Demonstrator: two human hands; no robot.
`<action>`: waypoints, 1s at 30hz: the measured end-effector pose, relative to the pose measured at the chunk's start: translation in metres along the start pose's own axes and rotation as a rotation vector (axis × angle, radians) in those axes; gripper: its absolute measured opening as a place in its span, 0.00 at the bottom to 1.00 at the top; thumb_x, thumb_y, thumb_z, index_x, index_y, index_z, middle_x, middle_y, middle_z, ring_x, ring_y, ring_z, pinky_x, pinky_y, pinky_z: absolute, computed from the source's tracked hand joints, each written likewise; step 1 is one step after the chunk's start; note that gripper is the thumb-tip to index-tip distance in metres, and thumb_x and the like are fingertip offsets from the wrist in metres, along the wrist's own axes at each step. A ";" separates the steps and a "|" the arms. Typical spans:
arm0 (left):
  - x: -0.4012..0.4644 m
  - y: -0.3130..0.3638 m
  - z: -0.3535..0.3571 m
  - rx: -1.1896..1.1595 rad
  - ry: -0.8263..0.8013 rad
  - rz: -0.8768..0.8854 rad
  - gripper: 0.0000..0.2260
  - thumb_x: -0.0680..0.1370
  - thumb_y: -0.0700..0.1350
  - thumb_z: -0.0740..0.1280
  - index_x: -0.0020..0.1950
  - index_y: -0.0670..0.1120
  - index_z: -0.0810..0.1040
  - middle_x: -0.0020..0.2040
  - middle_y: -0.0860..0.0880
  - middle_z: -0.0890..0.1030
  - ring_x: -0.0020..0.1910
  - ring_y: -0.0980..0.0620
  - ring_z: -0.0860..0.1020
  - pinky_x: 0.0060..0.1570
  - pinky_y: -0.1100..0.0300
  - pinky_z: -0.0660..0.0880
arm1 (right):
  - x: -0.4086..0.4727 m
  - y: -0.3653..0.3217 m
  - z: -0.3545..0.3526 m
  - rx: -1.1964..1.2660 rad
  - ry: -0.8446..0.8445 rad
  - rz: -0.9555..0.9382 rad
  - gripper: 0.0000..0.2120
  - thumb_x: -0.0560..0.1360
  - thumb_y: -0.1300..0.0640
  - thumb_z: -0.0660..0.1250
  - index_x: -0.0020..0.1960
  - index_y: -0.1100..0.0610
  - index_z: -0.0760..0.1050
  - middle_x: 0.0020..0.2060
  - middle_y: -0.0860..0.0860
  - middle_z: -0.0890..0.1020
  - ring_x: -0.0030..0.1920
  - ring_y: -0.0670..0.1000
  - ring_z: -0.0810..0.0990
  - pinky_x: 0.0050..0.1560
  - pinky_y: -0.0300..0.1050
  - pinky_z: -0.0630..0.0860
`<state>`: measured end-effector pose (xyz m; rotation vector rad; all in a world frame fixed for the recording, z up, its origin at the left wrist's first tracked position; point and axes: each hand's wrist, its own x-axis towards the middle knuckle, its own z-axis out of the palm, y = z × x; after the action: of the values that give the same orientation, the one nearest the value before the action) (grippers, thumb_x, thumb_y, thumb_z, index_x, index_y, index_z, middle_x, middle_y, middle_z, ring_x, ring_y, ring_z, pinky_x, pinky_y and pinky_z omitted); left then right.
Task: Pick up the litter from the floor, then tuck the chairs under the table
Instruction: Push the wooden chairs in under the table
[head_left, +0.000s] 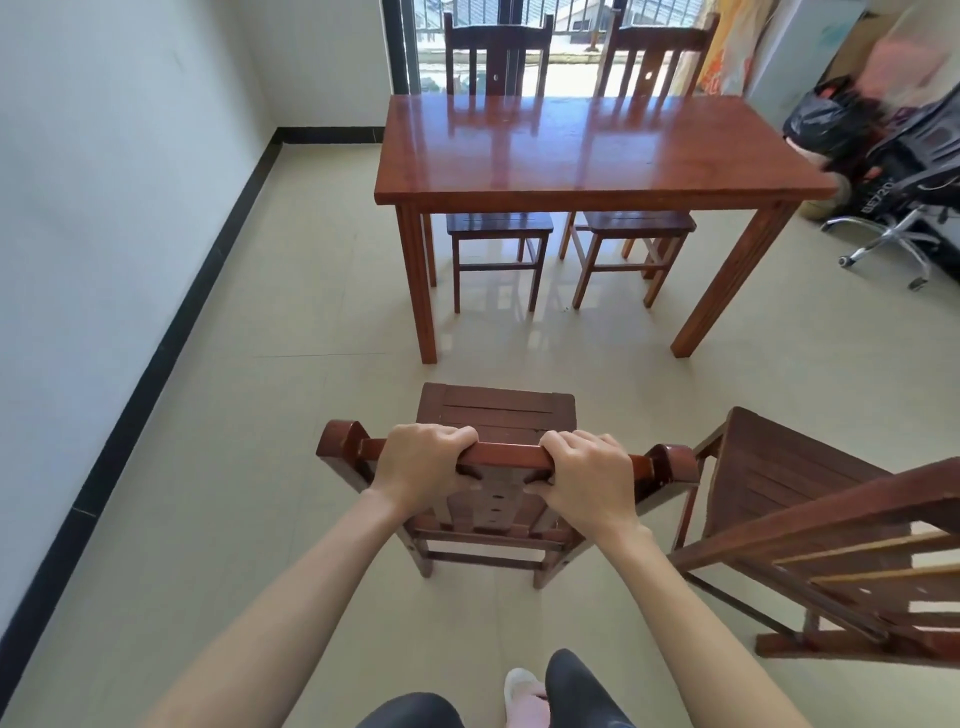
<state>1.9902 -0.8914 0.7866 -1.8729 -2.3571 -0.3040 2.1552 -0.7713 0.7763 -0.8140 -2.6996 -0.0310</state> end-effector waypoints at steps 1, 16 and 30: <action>0.008 -0.002 0.001 0.006 0.003 0.005 0.18 0.59 0.59 0.77 0.32 0.50 0.73 0.22 0.54 0.75 0.20 0.52 0.73 0.26 0.72 0.44 | 0.007 0.003 0.002 0.003 -0.001 0.005 0.22 0.50 0.44 0.79 0.34 0.53 0.73 0.27 0.46 0.79 0.30 0.50 0.78 0.31 0.40 0.70; 0.159 -0.045 0.020 -0.023 0.018 0.044 0.17 0.66 0.57 0.74 0.41 0.45 0.77 0.33 0.49 0.82 0.30 0.48 0.78 0.25 0.68 0.55 | 0.148 0.080 0.034 0.014 0.079 -0.062 0.22 0.52 0.42 0.80 0.35 0.53 0.74 0.27 0.47 0.80 0.28 0.50 0.78 0.33 0.35 0.63; 0.294 -0.079 0.048 0.040 0.018 -0.069 0.22 0.54 0.62 0.78 0.31 0.49 0.72 0.22 0.55 0.75 0.20 0.55 0.73 0.22 0.72 0.49 | 0.280 0.160 0.076 0.068 0.024 -0.131 0.22 0.50 0.43 0.79 0.34 0.52 0.73 0.27 0.45 0.79 0.29 0.49 0.78 0.30 0.38 0.70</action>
<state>1.8474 -0.6186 0.7957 -1.7675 -2.4016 -0.2771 1.9998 -0.4790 0.7796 -0.6117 -2.7111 0.0213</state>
